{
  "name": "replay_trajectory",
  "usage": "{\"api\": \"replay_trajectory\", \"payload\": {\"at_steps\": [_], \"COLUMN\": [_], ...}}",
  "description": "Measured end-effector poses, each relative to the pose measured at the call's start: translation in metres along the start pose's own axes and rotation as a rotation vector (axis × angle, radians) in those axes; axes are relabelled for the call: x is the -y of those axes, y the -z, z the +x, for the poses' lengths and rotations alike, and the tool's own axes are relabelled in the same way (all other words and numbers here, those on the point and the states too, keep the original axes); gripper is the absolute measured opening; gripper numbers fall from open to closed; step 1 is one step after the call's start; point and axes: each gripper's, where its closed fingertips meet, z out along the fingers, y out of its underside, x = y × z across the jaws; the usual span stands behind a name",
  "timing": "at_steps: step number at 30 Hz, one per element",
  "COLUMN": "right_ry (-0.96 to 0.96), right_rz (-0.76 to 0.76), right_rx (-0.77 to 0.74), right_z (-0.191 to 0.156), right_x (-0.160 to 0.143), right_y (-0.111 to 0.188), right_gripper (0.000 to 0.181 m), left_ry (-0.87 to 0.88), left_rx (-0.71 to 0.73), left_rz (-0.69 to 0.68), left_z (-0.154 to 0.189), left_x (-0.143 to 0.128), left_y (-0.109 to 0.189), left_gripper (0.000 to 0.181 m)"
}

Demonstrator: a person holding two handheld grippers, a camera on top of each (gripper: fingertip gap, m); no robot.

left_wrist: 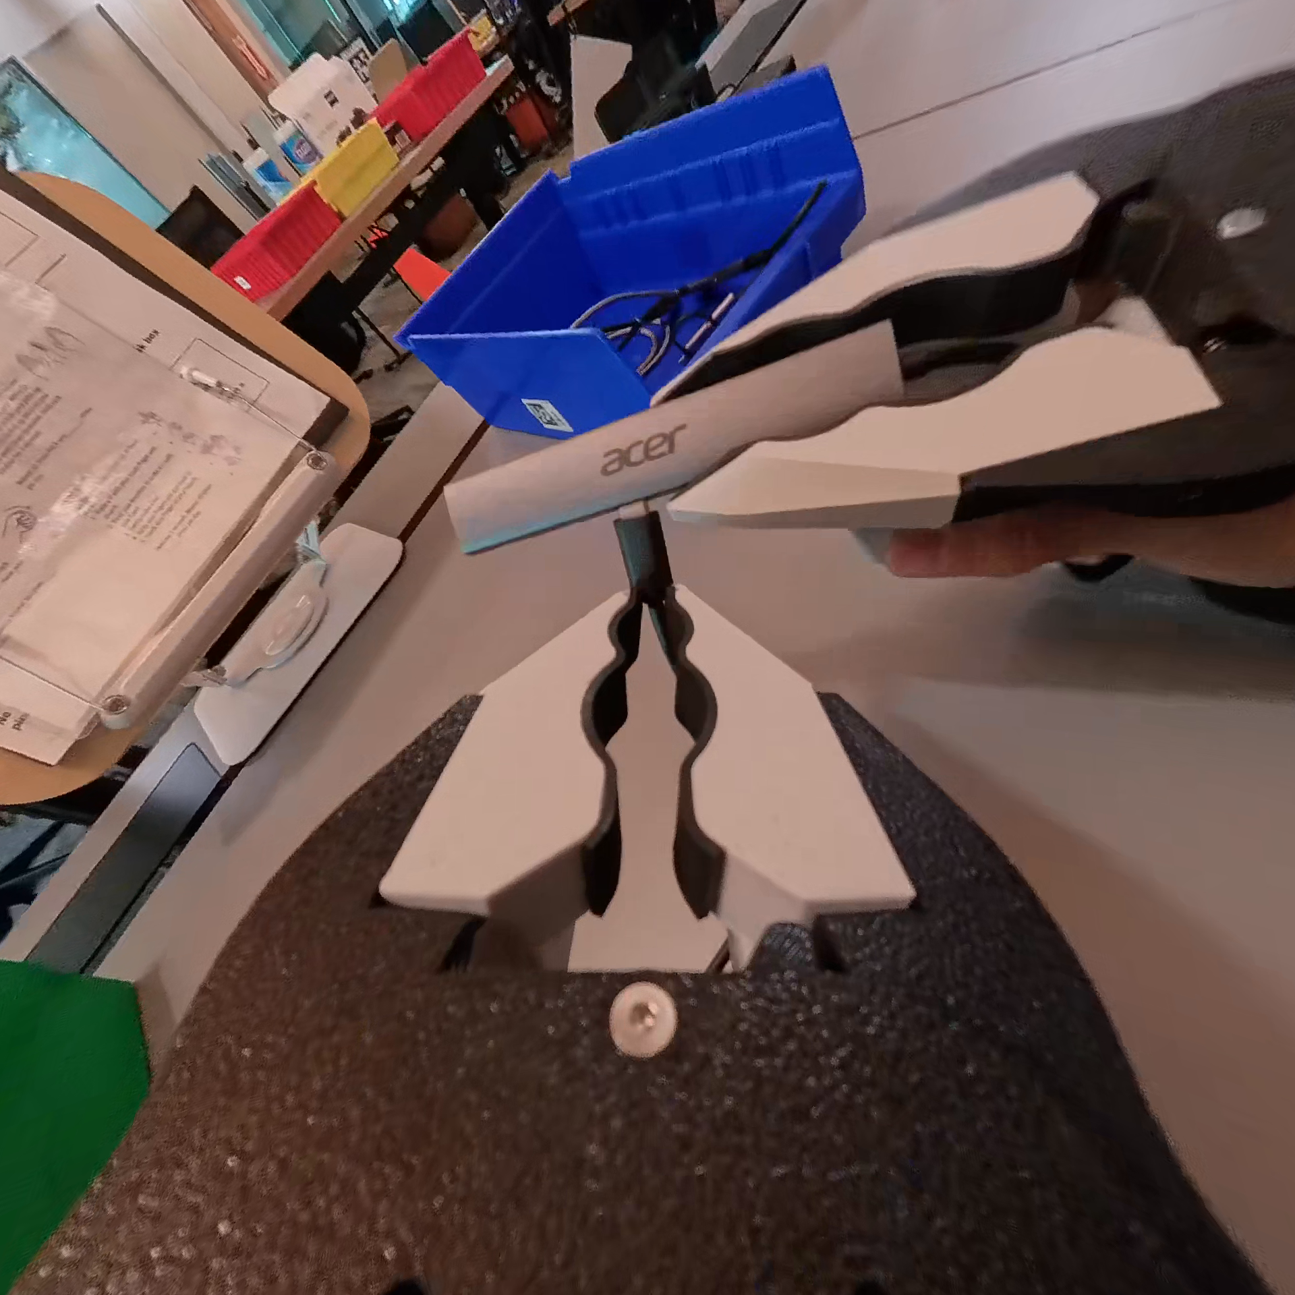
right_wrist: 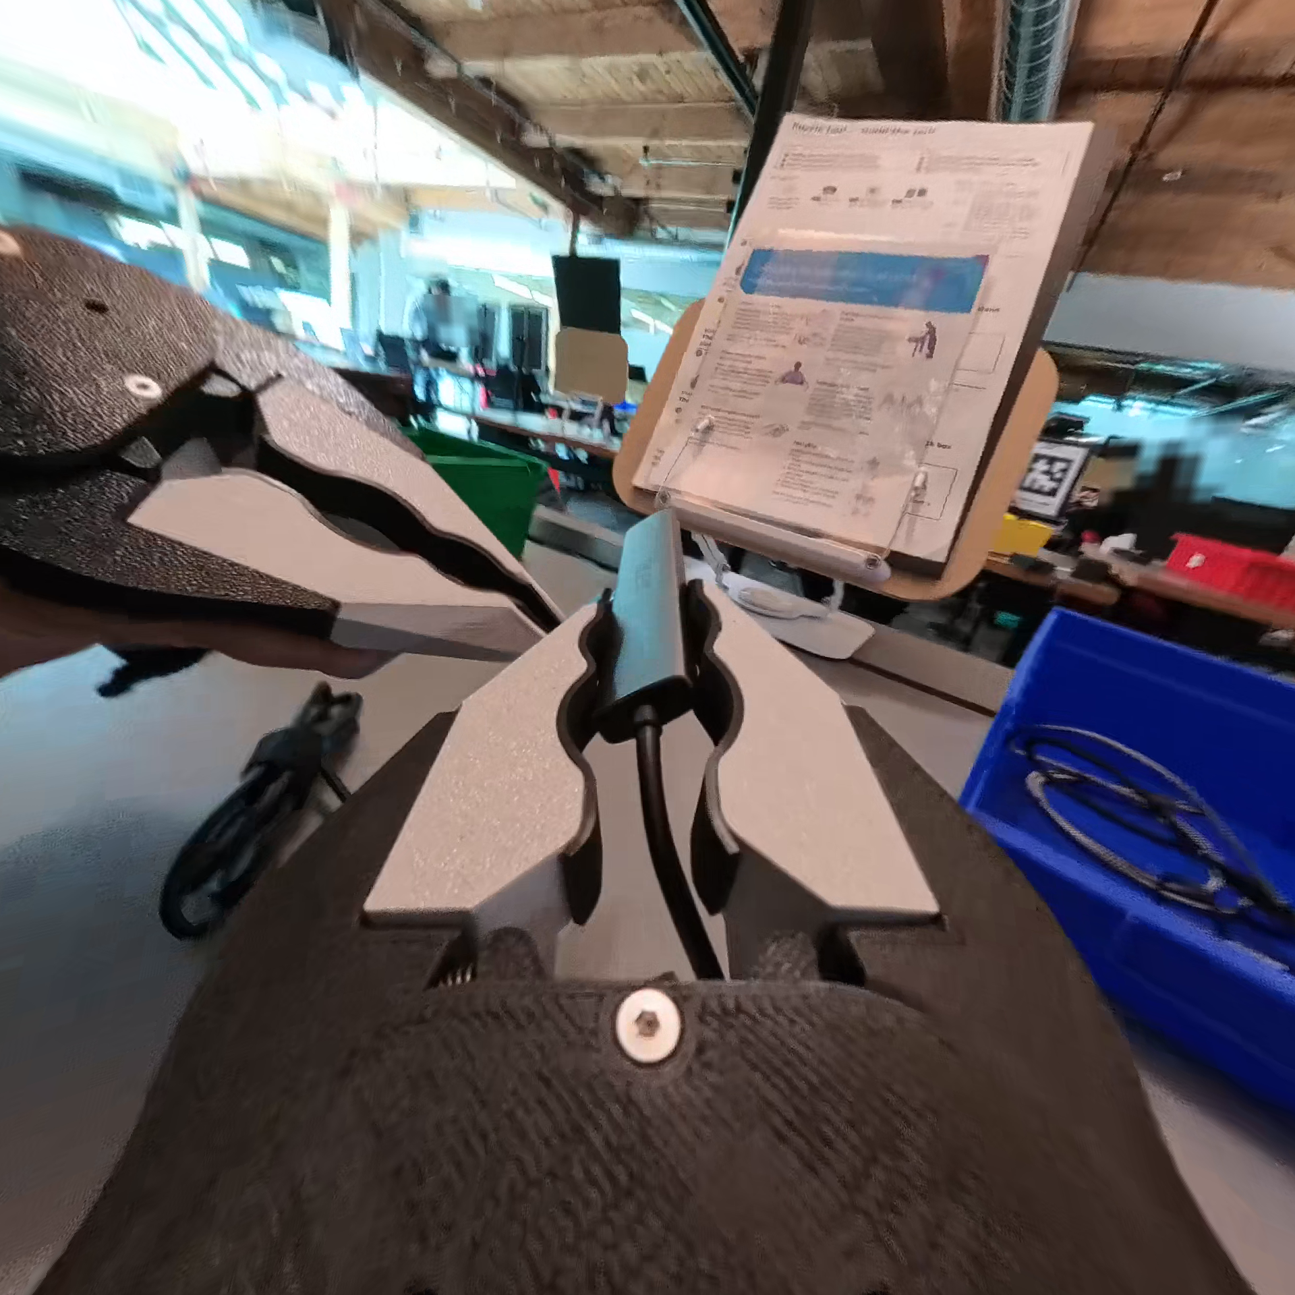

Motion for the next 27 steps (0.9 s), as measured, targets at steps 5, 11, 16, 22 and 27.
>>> {"api": "replay_trajectory", "payload": {"at_steps": [5,11,16,22,27], "right_ry": [-0.118,-0.15,-0.117,-0.061,0.015], "right_rz": [-0.01,0.051,0.098,0.107,0.083], "right_rx": [0.002,0.0,0.018,0.039,0.044], "right_z": [0.006,0.01,0.007,0.0,-0.005], "right_x": [-0.006,0.0,0.006,0.008,0.005], "right_y": [-0.001,0.001,0.003,0.003,0.002], "right_gripper": [0.022,0.022,0.022,0.022,0.022], "left_ry": [0.087,0.096,0.22,0.344,0.45], "left_rx": [0.011,0.0,-0.091,-0.19,-0.249], "left_rz": [0.135,0.181,0.094,0.002,-0.069], "left_z": [-0.003,-0.004,-0.002,0.0,0.002], "left_x": [0.006,0.017,0.016,0.011,0.007], "left_y": [0.007,0.009,0.013,0.022,0.026], "left_gripper": [0.003,0.003,0.003,0.003,0.003]}}
